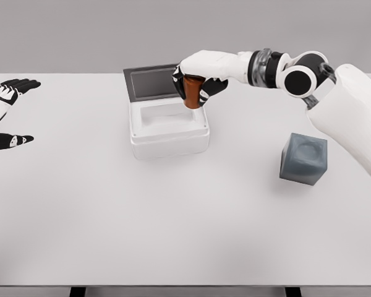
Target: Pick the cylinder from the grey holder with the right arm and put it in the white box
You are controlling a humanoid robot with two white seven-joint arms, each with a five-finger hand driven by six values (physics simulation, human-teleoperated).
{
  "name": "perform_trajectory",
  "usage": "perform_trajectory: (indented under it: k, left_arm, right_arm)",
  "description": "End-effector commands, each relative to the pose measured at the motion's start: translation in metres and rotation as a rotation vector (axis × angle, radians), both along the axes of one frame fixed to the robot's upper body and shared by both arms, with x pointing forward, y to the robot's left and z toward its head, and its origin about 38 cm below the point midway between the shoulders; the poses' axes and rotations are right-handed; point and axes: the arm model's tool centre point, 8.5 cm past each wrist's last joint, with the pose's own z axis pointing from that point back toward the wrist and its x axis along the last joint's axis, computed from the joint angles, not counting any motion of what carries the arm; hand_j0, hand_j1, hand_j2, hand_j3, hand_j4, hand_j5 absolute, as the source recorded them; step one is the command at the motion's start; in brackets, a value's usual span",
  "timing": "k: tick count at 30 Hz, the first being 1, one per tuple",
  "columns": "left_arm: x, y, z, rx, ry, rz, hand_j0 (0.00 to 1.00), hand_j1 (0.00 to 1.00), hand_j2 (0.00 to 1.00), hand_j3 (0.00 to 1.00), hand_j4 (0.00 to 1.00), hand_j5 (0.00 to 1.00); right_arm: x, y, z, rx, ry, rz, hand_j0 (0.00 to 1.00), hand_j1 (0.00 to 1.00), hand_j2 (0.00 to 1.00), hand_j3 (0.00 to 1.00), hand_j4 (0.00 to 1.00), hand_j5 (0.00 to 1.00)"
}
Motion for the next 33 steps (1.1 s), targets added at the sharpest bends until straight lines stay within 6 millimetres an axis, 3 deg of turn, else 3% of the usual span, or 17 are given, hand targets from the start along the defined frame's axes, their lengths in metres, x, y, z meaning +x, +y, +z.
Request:
perform_trajectory:
  k: [1, 25, 26, 27, 28, 33]
  left_arm:
    - [0.000, 0.000, 0.001, -0.006, -0.001, 0.001, 1.00, 1.00, 1.00, 1.00, 1.00, 1.00]
    - [0.000, 0.000, 0.001, -0.006, -0.001, 0.001, 1.00, 1.00, 1.00, 1.00, 1.00, 1.00]
    - [0.000, 0.000, 0.001, -0.006, -0.001, 0.001, 1.00, 1.00, 1.00, 1.00, 1.00, 1.00]
    - [0.000, 0.000, 0.000, -0.006, 0.000, 0.001, 1.00, 1.00, 1.00, 1.00, 1.00, 1.00]
    - [0.000, 0.000, 0.001, -0.006, -0.001, 0.001, 1.00, 1.00, 1.00, 1.00, 1.00, 1.00]
    - [0.000, 0.000, 0.000, -0.006, 0.000, 0.001, 1.00, 1.00, 1.00, 1.00, 1.00, 1.00]
  right_arm:
    - [0.002, -0.002, -0.002, -0.001, 0.007, -0.010, 0.22, 0.22, 0.22, 0.22, 0.22, 0.22]
    - [0.000, 0.005, -0.001, -0.003, -0.003, 0.007, 0.24, 0.24, 0.24, 0.24, 0.24, 0.24]
    - [0.000, 0.005, -0.001, -0.003, -0.003, 0.007, 0.41, 0.41, 0.41, 0.41, 0.41, 0.41]
    - [0.000, 0.005, -0.001, -0.003, -0.003, 0.006, 0.89, 0.89, 0.89, 0.89, 0.89, 0.89]
    - [-0.001, 0.005, 0.000, -0.001, -0.005, 0.010, 1.00, 1.00, 1.00, 1.00, 1.00, 1.00]
    - [-0.020, 0.017, 0.020, 0.023, -0.061, 0.080, 1.00, 1.00, 1.00, 1.00, 1.00, 1.00]
